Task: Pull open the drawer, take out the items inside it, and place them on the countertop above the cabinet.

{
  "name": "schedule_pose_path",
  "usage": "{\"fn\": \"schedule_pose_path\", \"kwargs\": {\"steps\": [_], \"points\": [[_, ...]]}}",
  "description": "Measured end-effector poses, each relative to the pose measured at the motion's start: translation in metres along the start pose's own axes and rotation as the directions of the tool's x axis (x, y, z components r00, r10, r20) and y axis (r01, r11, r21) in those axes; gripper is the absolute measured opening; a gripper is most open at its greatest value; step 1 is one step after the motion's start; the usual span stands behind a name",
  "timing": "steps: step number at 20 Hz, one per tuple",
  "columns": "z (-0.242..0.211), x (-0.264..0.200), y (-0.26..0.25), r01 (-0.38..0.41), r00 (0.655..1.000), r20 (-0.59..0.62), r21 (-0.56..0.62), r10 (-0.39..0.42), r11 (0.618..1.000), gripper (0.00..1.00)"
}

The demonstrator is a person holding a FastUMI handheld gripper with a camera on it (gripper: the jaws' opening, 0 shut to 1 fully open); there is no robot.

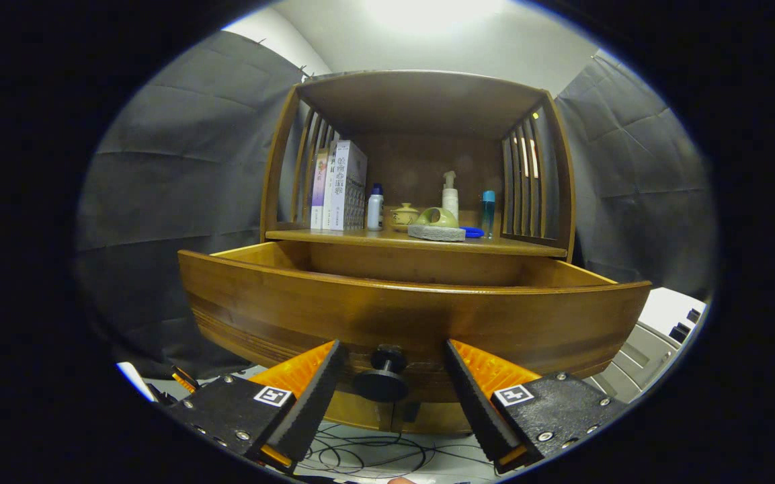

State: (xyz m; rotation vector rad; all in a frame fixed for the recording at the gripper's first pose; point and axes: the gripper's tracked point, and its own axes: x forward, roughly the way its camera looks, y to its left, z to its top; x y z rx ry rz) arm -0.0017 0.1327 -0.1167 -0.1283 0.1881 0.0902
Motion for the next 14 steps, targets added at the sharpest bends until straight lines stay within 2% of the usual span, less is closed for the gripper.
{"fn": "schedule_pose_path", "kwargs": {"steps": [5, 14], "points": [[0.003, 0.014, -0.007, 0.063, 0.998, -0.007, 0.038, -0.062, 0.997, 0.94], [0.016, 0.039, -0.005, 0.069, 0.998, -0.001, 0.088, -0.07, 0.994, 0.97]]}}
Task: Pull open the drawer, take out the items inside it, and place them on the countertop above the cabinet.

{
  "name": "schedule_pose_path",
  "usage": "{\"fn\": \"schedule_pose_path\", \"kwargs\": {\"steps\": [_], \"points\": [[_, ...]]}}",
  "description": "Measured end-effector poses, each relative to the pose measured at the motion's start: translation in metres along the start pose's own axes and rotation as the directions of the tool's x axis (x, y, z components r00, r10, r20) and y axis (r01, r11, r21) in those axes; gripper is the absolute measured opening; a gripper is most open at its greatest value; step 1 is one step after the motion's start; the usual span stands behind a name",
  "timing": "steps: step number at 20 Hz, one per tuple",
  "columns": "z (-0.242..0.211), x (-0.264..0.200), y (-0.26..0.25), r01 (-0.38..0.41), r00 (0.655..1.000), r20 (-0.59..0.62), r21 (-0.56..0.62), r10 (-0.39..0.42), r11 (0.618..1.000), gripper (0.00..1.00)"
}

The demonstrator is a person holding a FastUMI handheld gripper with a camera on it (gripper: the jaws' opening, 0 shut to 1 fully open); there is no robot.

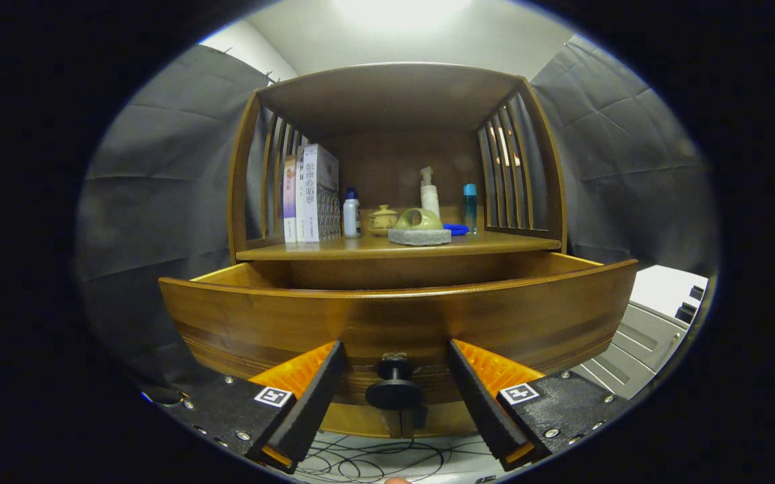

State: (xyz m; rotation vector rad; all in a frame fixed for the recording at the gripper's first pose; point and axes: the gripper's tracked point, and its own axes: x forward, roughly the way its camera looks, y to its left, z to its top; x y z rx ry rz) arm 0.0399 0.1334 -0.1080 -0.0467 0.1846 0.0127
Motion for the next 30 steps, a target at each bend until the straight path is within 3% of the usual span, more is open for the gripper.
{"fn": "schedule_pose_path", "kwargs": {"steps": [12, 30], "points": [[0.004, 0.033, 0.001, 0.01, 0.998, 0.057, 0.011, -0.011, 1.0, 0.96], [0.014, 0.111, 0.0, 0.02, 0.999, 0.044, 0.01, -0.02, 1.0, 0.96]]}}
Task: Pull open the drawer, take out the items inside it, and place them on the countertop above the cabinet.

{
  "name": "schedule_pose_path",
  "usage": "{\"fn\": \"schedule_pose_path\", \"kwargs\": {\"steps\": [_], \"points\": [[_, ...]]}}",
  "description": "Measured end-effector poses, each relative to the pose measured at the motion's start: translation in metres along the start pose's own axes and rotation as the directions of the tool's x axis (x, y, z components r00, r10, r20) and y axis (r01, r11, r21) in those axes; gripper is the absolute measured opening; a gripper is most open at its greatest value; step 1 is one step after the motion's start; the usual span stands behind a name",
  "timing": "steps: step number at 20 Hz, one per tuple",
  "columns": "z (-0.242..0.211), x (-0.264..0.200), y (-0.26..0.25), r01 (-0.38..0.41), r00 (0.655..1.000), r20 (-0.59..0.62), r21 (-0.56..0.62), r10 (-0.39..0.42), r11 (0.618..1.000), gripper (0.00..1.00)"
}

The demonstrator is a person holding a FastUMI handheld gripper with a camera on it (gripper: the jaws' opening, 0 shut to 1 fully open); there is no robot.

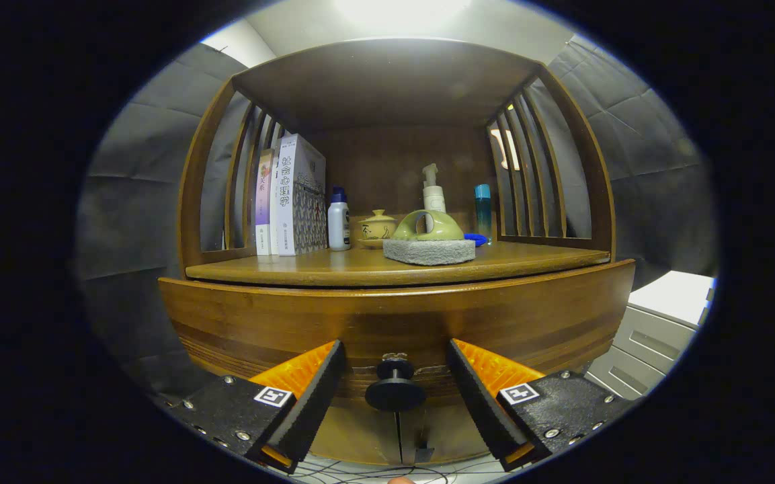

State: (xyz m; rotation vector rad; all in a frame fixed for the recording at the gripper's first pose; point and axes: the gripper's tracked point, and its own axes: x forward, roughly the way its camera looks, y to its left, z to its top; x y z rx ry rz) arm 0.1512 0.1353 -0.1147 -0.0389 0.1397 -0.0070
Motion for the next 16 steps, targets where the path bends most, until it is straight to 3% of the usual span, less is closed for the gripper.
{"fn": "schedule_pose_path", "kwargs": {"steps": [13, 16], "points": [[0.002, 0.025, 0.002, 0.02, 1.0, 0.002, -0.007, -0.02, 1.0, 0.96], [-0.003, 0.021, -0.007, 0.029, 1.0, 0.001, -0.057, -0.029, 0.998, 0.96]]}}
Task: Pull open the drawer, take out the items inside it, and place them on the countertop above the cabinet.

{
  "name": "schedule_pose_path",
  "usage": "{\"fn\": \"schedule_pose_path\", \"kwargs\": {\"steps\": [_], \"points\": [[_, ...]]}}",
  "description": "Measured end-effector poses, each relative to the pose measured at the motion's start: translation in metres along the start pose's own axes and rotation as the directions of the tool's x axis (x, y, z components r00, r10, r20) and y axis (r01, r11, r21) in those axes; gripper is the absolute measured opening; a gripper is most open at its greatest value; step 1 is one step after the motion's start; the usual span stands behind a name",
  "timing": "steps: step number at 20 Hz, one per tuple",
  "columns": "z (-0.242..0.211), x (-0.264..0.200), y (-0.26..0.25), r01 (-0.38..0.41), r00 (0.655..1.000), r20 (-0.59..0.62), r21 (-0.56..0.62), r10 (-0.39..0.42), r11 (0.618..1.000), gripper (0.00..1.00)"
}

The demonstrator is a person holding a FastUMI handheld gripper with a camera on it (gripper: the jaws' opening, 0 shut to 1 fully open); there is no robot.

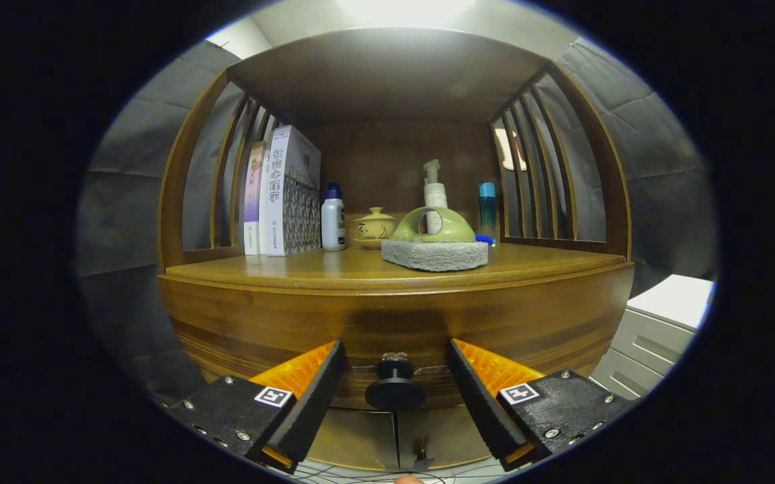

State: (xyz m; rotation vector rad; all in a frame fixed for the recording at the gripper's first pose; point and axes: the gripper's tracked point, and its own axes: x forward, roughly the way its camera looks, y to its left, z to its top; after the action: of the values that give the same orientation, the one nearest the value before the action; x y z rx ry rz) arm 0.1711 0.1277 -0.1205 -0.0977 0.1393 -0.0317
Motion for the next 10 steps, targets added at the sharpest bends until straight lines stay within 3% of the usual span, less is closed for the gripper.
{"fn": "schedule_pose_path", "kwargs": {"steps": [10], "points": [[0.063, -0.077, -0.044, -0.068, 0.997, 0.044, 0.037, 0.067, 0.997, 0.96]]}}
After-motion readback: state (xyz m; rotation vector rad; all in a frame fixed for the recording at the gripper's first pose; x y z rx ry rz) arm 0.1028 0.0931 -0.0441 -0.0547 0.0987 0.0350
